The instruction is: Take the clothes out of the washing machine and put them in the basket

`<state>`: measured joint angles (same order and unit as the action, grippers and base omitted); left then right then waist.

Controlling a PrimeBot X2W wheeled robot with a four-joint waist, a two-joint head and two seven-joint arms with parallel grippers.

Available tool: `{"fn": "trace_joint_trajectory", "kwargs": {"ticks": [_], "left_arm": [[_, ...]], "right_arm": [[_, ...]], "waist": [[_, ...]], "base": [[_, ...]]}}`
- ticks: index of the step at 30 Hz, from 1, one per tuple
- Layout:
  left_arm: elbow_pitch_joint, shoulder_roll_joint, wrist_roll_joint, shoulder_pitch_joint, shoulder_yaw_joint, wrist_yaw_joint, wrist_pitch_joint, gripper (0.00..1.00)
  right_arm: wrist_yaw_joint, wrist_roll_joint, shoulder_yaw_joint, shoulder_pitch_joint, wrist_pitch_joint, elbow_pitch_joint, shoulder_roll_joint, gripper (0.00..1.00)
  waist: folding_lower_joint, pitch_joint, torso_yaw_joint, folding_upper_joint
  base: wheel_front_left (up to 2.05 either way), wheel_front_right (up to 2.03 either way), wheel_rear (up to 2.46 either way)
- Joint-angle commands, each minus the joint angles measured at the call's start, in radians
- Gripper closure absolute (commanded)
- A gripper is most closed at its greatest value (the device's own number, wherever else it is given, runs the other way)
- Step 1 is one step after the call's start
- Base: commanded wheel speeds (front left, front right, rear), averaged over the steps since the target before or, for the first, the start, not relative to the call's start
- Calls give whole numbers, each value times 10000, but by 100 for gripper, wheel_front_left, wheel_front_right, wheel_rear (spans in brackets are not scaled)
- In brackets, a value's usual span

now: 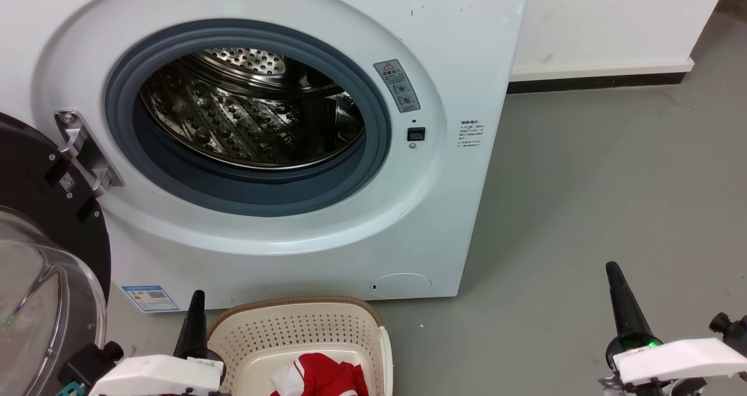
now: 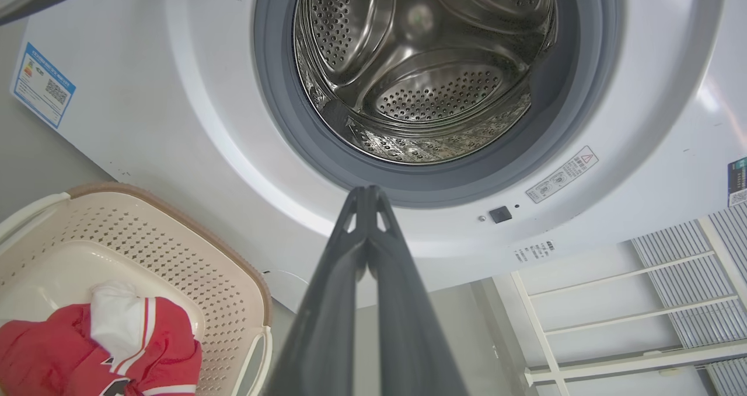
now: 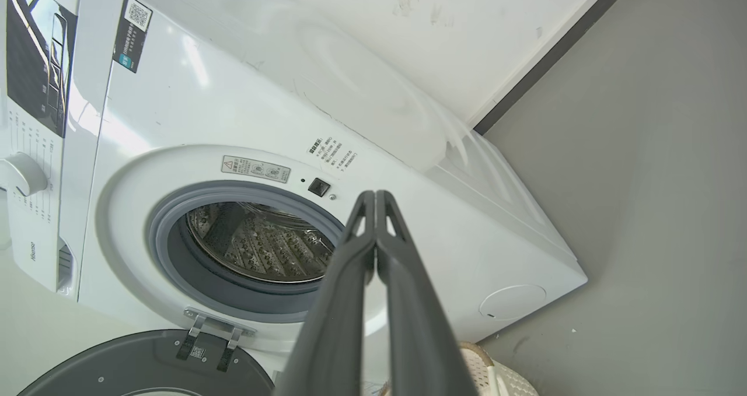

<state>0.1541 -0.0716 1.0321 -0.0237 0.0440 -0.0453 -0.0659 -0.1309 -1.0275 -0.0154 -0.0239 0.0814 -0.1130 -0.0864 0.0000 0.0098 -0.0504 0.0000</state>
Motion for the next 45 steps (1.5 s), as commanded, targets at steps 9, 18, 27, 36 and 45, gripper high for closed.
{"fn": "trace_joint_trajectory", "kwargs": {"ticks": [9,18,27,36,45], "left_arm": [[99,-68,1136,402,84,-204,272,100],[246,-65,2069,584,137,-343,513,100],[382,-58,2918,760,183,-453,734,100],[520,-48,3707,911,238,-556,942,100],[642,-34,4441,1056,295,-663,1150,100]], "right_arm": [[1,-1190,147,404,-271,-181,-65,100],[1,-2157,259,588,-503,-389,-61,100],[1,-3021,375,756,-730,-583,-51,100],[2,-3835,490,916,-944,-764,-33,100],[2,-4589,602,1054,-1159,-940,-10,100]], "waist": [[0,-9,67,0],[0,-17,133,0],[0,-26,199,0],[0,-35,266,0],[0,-43,332,0]], "base": [[0,0,0],[0,0,0],[0,0,0],[0,0,0],[0,0,0]]}}
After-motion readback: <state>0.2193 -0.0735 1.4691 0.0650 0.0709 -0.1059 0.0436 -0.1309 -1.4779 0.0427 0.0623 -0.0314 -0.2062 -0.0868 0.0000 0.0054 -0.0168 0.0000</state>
